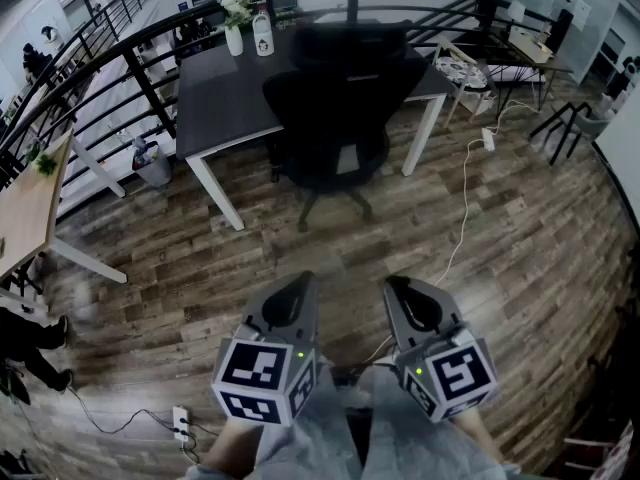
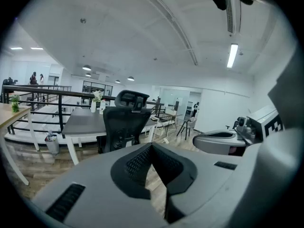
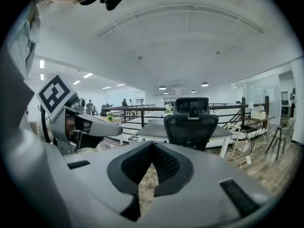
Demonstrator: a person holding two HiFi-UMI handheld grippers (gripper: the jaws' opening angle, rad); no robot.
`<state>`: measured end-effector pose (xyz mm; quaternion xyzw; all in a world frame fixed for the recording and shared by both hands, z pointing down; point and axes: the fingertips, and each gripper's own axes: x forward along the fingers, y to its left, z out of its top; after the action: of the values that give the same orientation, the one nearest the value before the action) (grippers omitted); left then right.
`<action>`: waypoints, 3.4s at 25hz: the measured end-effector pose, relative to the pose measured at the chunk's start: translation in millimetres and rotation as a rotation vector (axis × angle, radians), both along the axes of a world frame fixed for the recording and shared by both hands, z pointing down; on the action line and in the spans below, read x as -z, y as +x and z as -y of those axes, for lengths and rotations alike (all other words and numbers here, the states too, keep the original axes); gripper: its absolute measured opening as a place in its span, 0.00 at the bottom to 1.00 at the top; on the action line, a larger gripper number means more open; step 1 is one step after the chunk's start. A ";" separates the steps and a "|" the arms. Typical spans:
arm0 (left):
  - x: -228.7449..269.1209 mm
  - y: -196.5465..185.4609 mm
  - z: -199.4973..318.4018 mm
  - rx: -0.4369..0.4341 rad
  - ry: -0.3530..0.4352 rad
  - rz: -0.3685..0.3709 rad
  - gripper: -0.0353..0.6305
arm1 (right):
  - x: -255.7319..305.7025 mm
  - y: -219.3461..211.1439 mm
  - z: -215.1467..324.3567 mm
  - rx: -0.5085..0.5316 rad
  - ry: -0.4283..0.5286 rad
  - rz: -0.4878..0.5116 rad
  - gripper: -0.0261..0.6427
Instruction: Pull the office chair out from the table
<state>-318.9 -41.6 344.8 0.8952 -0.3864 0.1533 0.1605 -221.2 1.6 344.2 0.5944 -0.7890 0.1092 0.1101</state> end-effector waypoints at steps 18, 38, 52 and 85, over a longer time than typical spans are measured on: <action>6.3 69.8 0.0 0.090 0.009 0.013 0.07 | 6.8 81.1 10.3 0.049 0.026 0.009 0.04; 13.2 198.3 -15.3 0.267 0.038 -0.041 0.07 | 2.2 245.3 25.1 0.163 0.058 -0.043 0.04; 25.2 197.0 29.2 0.321 0.144 -0.011 0.07 | -12.8 284.1 56.0 0.140 0.061 -0.063 0.04; 35.8 153.5 342.7 0.265 0.433 0.230 0.07 | -15.3 324.6 357.3 0.157 0.142 -0.452 0.08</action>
<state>-165.4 -384.3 309.0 0.8270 -0.5396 0.1453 -0.0609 103.3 -355.7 359.5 0.5467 -0.7939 -0.0913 0.2500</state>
